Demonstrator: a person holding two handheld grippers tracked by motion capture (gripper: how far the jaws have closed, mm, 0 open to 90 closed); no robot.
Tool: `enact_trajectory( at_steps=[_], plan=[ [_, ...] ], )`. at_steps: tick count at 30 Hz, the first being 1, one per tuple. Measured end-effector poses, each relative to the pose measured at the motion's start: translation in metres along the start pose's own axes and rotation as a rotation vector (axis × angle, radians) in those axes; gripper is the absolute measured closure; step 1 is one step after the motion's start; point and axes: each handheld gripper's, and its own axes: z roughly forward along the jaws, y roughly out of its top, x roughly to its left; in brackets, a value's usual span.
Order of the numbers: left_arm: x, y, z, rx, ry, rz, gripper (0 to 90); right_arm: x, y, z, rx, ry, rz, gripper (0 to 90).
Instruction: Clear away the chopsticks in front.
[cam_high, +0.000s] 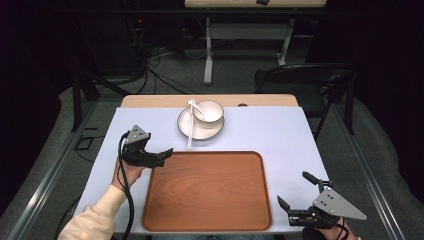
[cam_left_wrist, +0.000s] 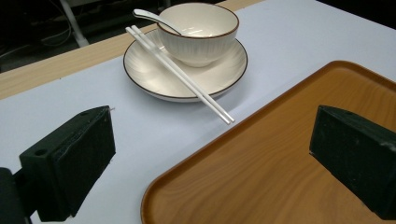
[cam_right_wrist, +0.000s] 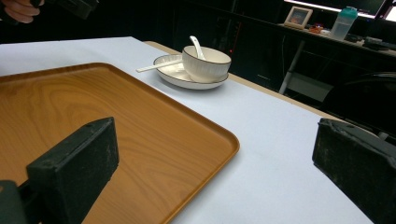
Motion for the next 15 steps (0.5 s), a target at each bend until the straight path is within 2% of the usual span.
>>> enact_trajectory(
  at_steps=[9,15],
  plan=[
    [0.009,0.026,0.026,0.063,0.003,-0.003,0.1,0.000,0.000,0.000,-0.002,0.000,-0.001,0.0],
    [0.021,0.043,0.042,0.092,0.006,-0.047,0.1,0.000,0.000,0.000,-0.003,0.000,-0.001,0.0]
  ],
)
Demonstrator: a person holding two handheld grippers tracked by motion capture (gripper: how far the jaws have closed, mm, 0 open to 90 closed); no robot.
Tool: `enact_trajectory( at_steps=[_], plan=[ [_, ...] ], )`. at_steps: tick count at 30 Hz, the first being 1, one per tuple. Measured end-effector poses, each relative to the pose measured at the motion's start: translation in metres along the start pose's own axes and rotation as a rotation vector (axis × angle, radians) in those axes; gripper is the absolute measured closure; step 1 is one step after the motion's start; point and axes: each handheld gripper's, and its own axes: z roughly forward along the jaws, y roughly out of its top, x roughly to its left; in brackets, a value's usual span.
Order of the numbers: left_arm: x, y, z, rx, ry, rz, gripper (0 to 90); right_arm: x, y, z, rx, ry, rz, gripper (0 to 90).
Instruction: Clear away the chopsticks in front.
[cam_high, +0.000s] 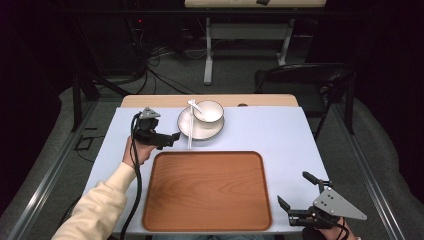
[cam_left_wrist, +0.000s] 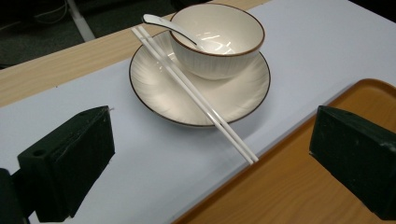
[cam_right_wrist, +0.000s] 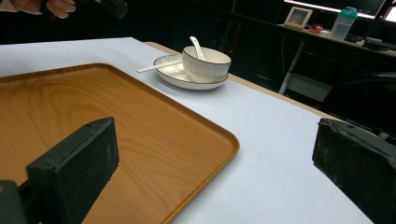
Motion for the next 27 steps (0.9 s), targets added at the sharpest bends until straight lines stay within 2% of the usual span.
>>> enact_trajectory(
  at_steps=[5,11,16,19,27],
  plan=[
    [0.011,0.013,0.018,0.049,0.040,-0.020,0.3,0.000,0.000,0.000,0.000,0.001,0.001,0.0],
    [0.023,0.026,0.038,0.091,0.050,-0.077,4.4,0.000,0.000,0.000,0.001,0.000,0.004,0.0],
    [0.024,0.036,0.055,0.123,0.079,-0.082,9.3,0.000,0.000,0.001,0.005,0.000,0.004,0.0],
    [0.025,0.041,0.065,0.140,0.083,-0.099,11.6,0.000,0.000,0.000,0.000,-0.001,0.001,0.0],
    [0.028,0.049,0.087,0.180,0.114,-0.095,17.3,0.000,0.000,0.000,0.000,0.000,0.004,0.0]
  ],
)
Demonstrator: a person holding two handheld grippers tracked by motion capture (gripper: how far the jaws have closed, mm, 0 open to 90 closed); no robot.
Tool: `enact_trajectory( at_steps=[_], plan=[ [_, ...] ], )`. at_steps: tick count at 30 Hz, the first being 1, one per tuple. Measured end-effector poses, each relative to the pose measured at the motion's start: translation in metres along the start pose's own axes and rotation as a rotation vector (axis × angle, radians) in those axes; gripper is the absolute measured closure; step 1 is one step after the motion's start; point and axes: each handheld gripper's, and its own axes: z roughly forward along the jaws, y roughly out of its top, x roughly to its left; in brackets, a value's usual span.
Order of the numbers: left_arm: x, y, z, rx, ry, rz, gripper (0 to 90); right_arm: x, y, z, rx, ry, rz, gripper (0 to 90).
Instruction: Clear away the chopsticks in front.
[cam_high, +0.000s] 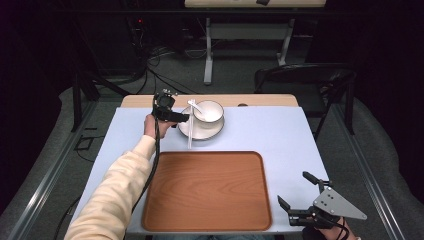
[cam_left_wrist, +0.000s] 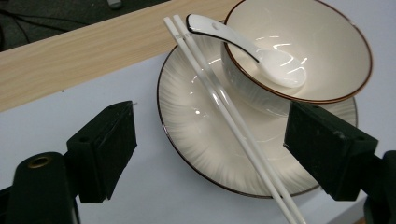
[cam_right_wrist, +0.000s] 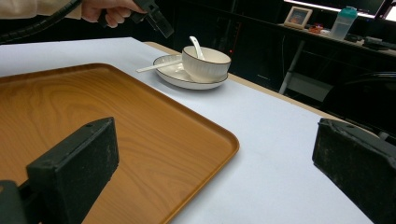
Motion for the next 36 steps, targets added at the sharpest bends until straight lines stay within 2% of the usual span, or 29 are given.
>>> enact_trajectory(
  at_steps=[5,7,9,16,19,23,27,30,32,36],
  plan=[
    [0.004,0.003,0.012,0.021,0.004,-0.037,24.5,0.000,0.000,0.000,0.000,0.001,-0.001,0.0],
    [0.006,0.003,0.015,0.033,0.022,-0.043,27.7,0.000,0.000,0.000,-0.001,0.001,0.000,0.0],
    [0.010,0.003,0.020,0.035,0.006,-0.079,30.9,0.000,0.000,0.000,0.002,0.002,0.001,0.0],
    [0.013,0.003,0.036,0.054,-0.024,-0.119,41.8,0.000,0.000,0.000,0.000,0.000,0.000,0.0],
    [0.013,0.006,0.042,0.061,-0.022,-0.139,45.8,0.000,0.000,0.000,0.002,0.001,0.001,0.0],
    [0.013,0.008,0.050,0.075,-0.019,-0.135,50.1,0.000,0.000,0.000,-0.002,0.000,0.004,0.0],
    [0.015,0.009,0.057,0.076,-0.037,-0.172,53.3,0.000,0.000,0.000,-0.004,0.001,0.000,0.0],
    [0.014,0.011,0.059,0.074,-0.048,-0.183,55.0,0.000,0.000,0.000,-0.004,0.001,0.001,0.0],
    [0.013,0.011,0.061,0.083,-0.037,-0.176,56.2,0.000,0.000,0.000,-0.006,0.001,0.002,0.0],
    [0.012,0.010,0.066,0.086,-0.052,-0.194,58.7,0.000,0.000,0.000,-0.006,0.000,0.005,0.0]
  ],
)
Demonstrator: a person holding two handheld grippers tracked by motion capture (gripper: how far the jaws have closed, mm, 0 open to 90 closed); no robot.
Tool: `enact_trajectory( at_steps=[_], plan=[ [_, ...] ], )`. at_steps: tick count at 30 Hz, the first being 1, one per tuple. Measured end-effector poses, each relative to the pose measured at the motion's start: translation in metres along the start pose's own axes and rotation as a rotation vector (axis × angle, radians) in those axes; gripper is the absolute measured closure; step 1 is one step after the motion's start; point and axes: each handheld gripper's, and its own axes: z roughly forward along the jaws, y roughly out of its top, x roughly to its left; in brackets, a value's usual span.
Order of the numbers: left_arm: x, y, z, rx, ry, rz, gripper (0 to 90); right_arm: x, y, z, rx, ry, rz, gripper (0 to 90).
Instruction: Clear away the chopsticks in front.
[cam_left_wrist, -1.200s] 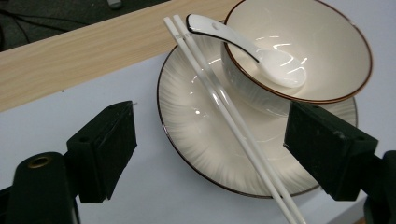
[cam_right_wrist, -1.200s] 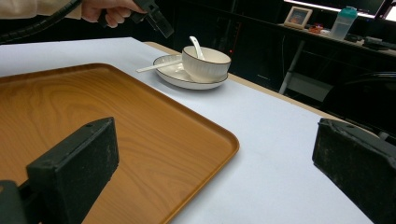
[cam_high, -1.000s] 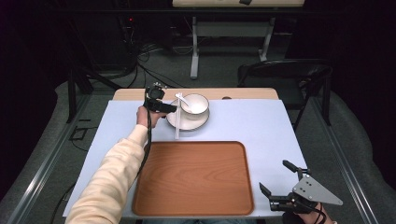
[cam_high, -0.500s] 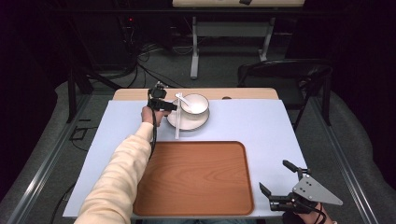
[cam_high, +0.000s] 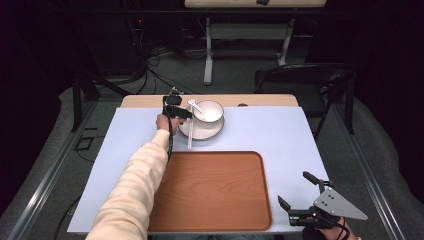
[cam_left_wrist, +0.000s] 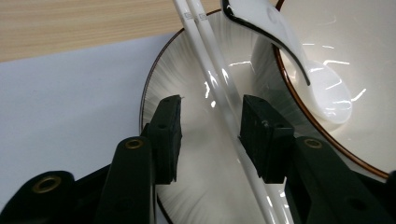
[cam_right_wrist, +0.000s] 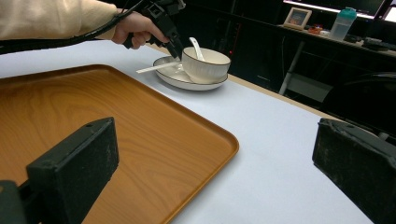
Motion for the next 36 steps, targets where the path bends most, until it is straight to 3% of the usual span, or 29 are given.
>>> enact_trajectory(
  at_steps=[13,23,30,36],
  plan=[
    [-0.001,-0.002,0.008,0.011,0.052,-0.036,69.3,0.000,0.000,0.000,0.000,-0.001,0.002,0.0],
    [0.003,-0.003,0.011,0.022,0.078,-0.069,82.7,0.000,0.000,0.000,-0.002,-0.001,0.002,0.0],
    [0.006,-0.002,0.010,0.025,0.083,-0.073,84.0,0.000,0.000,0.000,-0.004,-0.001,0.001,0.0],
    [0.009,-0.001,0.002,0.000,0.075,-0.088,84.2,0.000,0.000,-0.001,-0.005,-0.001,0.001,0.0]
  ],
)
